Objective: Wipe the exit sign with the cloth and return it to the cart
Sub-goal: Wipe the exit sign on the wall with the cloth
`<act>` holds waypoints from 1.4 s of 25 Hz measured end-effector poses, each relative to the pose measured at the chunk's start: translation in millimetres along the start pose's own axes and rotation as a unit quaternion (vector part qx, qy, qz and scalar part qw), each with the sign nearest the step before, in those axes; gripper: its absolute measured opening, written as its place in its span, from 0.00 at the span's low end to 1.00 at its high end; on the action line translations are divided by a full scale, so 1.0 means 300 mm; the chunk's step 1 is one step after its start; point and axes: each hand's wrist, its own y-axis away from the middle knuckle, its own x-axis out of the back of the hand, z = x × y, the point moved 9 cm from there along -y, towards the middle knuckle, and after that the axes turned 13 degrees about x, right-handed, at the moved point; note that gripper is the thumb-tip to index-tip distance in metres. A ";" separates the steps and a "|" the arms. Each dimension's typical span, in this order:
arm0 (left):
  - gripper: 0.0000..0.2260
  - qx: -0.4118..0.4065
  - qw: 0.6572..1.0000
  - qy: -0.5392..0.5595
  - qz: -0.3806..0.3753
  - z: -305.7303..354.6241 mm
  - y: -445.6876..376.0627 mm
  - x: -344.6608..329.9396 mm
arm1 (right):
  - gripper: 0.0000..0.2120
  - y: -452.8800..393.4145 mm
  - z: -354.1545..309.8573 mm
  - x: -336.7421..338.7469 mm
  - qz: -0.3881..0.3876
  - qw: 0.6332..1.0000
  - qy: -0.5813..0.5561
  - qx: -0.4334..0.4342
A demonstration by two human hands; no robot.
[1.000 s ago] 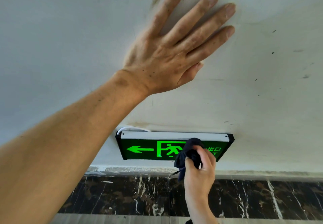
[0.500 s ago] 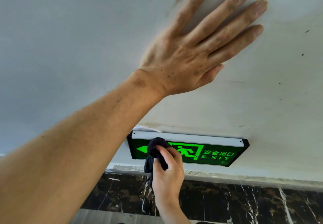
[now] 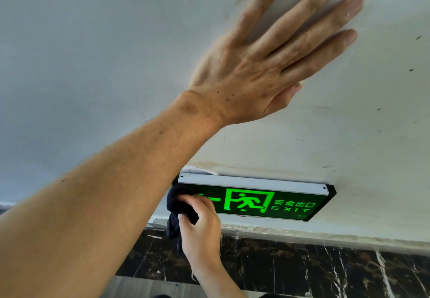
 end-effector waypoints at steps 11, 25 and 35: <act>0.27 0.006 1.000 -0.017 0.016 -0.009 0.006 -0.016 | 0.25 0.216 0.355 0.712 0.345 0.928 -0.009 -0.139; 0.26 0.007 1.000 -0.016 0.007 -0.007 0.007 -0.012 | 0.26 0.120 0.340 0.703 0.335 0.936 0.009 -0.109; 0.25 0.015 1.000 0.001 0.007 -0.008 0.009 -0.011 | 0.17 0.089 0.262 0.450 0.261 0.963 0.010 -0.063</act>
